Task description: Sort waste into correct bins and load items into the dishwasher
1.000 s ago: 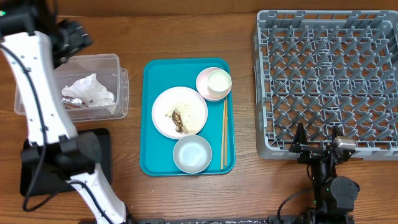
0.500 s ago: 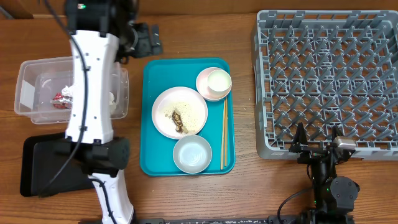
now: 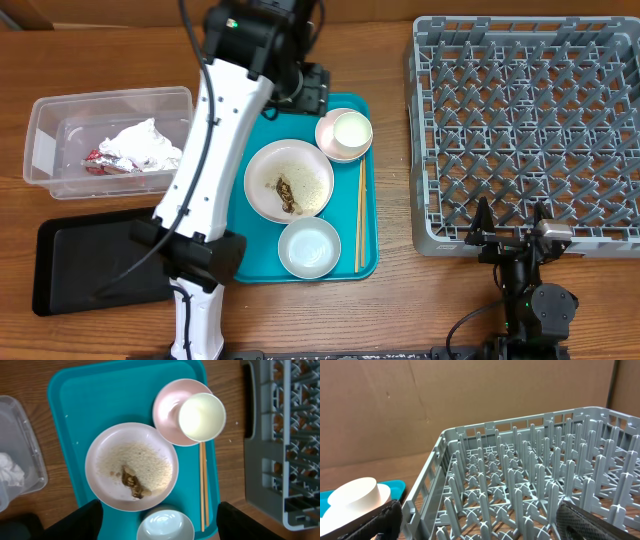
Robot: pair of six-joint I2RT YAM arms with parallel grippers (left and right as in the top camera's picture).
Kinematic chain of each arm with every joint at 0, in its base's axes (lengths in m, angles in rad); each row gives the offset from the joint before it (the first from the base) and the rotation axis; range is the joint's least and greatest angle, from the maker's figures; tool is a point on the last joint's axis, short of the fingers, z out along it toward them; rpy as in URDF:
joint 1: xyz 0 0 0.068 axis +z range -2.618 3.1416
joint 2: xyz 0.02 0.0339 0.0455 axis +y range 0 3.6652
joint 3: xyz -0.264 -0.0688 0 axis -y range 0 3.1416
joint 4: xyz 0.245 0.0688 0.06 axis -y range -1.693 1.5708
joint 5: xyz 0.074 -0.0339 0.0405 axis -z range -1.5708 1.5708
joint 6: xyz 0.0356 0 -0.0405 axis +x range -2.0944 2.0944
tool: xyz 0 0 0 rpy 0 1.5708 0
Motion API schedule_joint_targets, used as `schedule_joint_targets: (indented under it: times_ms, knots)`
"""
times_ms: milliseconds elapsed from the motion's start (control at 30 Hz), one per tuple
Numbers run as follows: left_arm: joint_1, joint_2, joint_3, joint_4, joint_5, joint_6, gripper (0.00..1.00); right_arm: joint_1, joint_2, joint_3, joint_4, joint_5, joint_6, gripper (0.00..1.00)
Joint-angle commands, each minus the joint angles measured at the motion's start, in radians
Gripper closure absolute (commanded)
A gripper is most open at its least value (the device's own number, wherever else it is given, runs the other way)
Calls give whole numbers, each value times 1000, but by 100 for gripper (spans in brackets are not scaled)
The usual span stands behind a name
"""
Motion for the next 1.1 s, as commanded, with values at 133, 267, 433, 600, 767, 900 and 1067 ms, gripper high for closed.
schedule_joint_targets:
  times_ms: [133,267,433,600,767,900,1067]
  knots:
    - [-53,19,1,39,7,10,17,-5,-10,-11,6,2,-3,0]
    - [-58,50,1,75,7,-19,15,-5,-10,-11,6,2,-3,0]
    - [-59,106,1,98,7,-20,14,-5,-10,-11,6,2,-3,0]
    - [-59,165,1,111,7,-20,24,-5,-10,-11,6,2,-3,0]
    - [-59,197,1,117,11,-21,43,-5,-10,-11,6,2,-3,0]
    - [-59,200,1,118,11,-20,43,-5,-10,-11,6,2,-3,0]
    - [-59,200,1,116,11,-20,21,-5,-10,-11,6,2,-3,0]
